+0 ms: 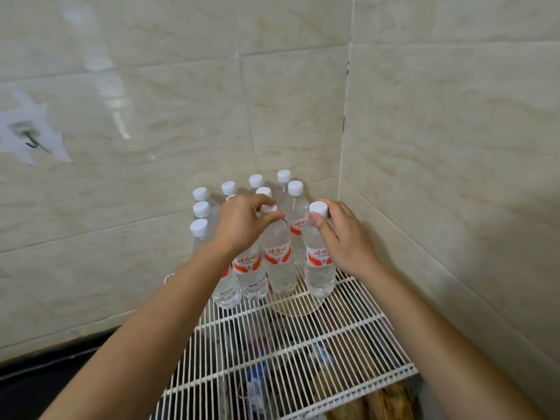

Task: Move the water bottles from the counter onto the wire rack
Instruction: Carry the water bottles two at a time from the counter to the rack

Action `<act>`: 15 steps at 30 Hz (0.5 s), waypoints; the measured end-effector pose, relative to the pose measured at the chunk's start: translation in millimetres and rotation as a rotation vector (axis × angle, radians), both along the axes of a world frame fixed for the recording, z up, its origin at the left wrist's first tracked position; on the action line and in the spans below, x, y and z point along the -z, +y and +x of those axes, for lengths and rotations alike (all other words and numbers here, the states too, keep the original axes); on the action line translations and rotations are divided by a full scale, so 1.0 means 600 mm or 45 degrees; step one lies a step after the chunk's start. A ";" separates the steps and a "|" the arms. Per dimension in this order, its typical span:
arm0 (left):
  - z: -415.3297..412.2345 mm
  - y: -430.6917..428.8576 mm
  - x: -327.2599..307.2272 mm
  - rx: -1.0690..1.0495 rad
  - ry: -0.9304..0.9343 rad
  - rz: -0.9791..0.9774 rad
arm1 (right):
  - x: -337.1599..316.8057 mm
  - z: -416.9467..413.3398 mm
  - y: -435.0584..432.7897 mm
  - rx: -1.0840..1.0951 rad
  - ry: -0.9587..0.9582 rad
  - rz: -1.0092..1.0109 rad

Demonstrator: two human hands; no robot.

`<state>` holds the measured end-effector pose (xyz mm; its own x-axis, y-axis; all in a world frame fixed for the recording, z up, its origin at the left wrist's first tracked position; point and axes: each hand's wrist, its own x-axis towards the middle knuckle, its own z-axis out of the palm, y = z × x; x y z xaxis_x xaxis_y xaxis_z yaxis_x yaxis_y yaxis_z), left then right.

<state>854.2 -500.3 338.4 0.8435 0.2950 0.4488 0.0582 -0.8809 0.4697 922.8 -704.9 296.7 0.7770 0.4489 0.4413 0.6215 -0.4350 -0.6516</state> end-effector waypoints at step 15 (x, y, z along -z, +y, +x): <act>-0.014 0.011 0.011 0.102 -0.084 0.154 | 0.041 0.030 0.073 0.052 0.072 0.064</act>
<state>846.0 -493.8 332.0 0.8296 0.1683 0.5324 -0.0423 -0.9318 0.3605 940.8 -661.4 272.4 0.8184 0.3951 0.4174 0.5656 -0.4252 -0.7066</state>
